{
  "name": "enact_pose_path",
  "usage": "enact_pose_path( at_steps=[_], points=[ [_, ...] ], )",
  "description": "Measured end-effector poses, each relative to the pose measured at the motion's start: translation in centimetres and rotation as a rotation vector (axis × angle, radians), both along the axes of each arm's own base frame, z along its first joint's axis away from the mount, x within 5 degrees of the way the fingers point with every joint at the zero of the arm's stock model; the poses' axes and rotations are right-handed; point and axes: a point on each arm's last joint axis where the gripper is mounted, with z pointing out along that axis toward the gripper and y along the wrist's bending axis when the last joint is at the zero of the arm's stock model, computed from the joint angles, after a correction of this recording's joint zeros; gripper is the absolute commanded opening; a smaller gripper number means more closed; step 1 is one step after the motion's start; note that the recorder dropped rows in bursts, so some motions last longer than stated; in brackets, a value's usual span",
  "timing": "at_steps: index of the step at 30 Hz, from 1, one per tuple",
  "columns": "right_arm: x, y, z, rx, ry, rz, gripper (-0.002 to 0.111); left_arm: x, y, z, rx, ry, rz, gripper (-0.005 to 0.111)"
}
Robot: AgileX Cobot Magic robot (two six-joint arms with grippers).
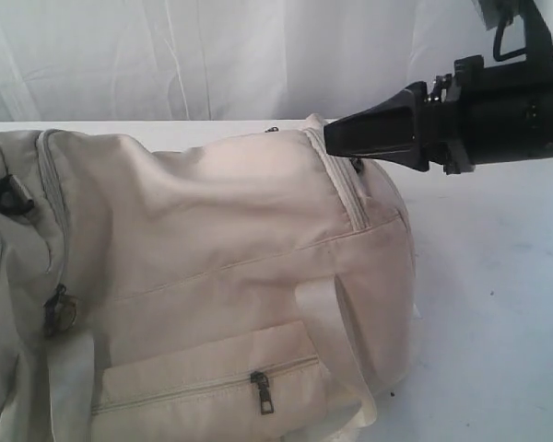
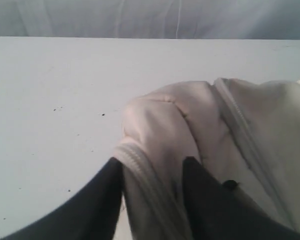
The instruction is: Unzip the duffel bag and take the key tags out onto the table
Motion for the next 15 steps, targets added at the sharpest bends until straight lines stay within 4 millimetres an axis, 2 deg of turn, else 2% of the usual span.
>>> enact_pose_path(
  at_steps=[3,6,10,13,15],
  points=[
    [0.1,0.0,0.2,-0.008,-0.049,0.007,0.063,-0.5,-0.5,0.6,-0.021,-0.025,-0.052,0.073],
    [0.5,0.0,1.1,-0.012,-0.105,-0.008,0.063,-1.6,-0.8,1.9,-0.033,-0.085,-0.088,0.073],
    [1.5,-0.4,2.0,-0.038,-0.174,-0.119,0.063,-4.0,-1.5,4.2,-0.042,-0.199,-0.165,0.073],
    [2.2,-0.7,2.1,-0.039,-0.141,-0.22,0.063,-6.3,-2.3,5.4,-0.039,-0.248,-0.27,0.073],
    [2.4,-0.7,1.9,-0.021,-0.07,-0.241,0.063,-7.5,-2.7,5.5,-0.047,-0.212,-0.321,0.073]
  ],
)
